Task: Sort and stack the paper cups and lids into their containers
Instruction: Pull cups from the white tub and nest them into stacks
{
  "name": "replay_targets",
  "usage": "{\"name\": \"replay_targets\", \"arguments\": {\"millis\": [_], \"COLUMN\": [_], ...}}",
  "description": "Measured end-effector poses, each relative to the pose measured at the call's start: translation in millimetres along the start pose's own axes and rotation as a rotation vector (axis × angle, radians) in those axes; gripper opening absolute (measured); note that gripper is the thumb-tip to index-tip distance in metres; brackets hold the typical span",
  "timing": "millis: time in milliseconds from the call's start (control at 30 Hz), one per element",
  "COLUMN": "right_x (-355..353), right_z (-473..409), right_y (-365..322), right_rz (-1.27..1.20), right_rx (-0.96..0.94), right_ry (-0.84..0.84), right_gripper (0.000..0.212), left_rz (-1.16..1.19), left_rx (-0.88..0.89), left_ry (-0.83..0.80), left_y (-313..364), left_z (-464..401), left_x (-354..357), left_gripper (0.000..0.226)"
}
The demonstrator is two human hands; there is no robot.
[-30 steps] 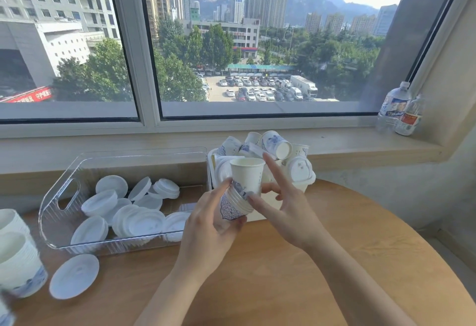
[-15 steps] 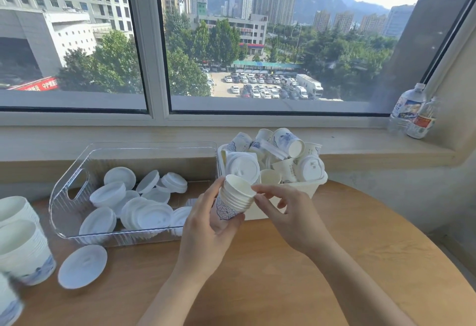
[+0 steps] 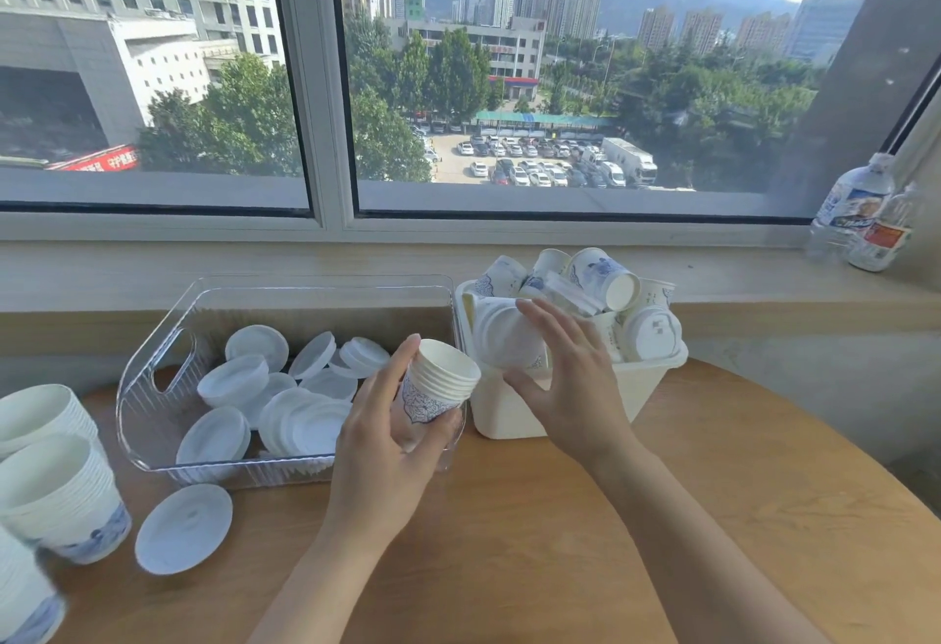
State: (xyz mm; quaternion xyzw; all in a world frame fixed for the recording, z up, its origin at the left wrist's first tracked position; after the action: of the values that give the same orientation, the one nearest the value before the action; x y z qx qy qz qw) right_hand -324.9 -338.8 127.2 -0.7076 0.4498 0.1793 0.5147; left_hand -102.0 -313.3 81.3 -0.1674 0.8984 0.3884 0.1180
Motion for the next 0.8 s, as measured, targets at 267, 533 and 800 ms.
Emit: {"name": "replay_targets", "arguments": {"millis": [267, 533, 800], "right_x": [-7, -20, 0], "right_z": [-1, 0, 6], "right_y": [-1, 4, 1], "right_rz": [-0.047, -0.348, -0.417], "right_rx": [-0.013, 0.075, 0.102], "right_ry": [0.039, 0.022, -0.097], "right_gripper": [0.068, 0.054, 0.030], "left_rz": [0.019, 0.040, 0.025], "left_rx": [0.002, -0.007, -0.001], "left_ry": [-0.011, -0.005, -0.002], "left_y": [2, 2, 5], "left_z": [-1, -2, -1], "left_x": [4, -2, -11], "left_gripper": [0.077, 0.078, 0.077]}}
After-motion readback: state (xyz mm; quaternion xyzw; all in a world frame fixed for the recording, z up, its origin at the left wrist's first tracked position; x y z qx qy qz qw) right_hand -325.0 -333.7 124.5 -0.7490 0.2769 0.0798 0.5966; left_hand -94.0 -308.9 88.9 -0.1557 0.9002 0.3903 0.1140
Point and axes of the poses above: each hand's wrist, its own z-axis away from the middle knuckle, its own x-axis out of the palm, y = z × x, the point moved 10 cm from there along -z, towards the middle knuckle, and after that the axes turned 15 degrees about x, right-handed, at the moved point
